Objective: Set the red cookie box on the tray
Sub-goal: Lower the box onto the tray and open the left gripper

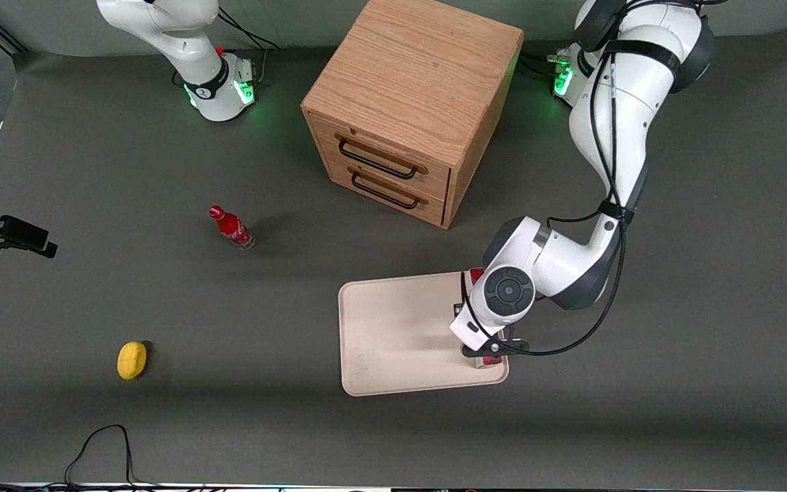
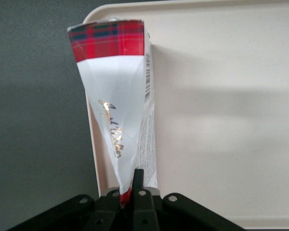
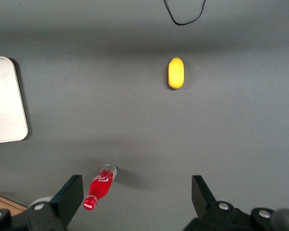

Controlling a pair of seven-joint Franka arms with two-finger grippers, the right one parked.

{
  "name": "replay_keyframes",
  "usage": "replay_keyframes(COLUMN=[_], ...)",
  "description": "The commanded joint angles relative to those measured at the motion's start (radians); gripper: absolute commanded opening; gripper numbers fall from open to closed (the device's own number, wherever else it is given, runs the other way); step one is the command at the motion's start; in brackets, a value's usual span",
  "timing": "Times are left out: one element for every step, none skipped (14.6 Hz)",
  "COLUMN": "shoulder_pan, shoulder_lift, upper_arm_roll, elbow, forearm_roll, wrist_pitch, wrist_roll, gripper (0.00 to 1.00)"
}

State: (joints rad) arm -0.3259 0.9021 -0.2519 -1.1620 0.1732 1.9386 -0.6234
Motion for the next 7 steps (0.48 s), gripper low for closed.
replay_keyframes(shoulder_pan=[-0.005,-0.005,-0.004,0.001,0.011,0.024,0.025], shoulder_lift=[-0.028,-0.028,-0.028,-0.028,-0.029,-0.034,-0.038], upper_arm_roll=[0.010,0.010,0.011,0.011,0.010,0.010,0.010], elbow=[-0.028,-0.028,-0.028,-0.028,-0.028,-0.028,-0.027], forearm_roll=[0.009,0.008,0.008,0.006,0.002,0.002,0.000], wrist_pitch=[0.019,0.019,0.019,0.017,0.019,0.017,0.011], wrist_roll=[-0.018,-0.018,-0.016,-0.012,-0.010,-0.007,-0.009], gripper=[0.00,0.00,0.00,0.00,0.99,1.00,1.00])
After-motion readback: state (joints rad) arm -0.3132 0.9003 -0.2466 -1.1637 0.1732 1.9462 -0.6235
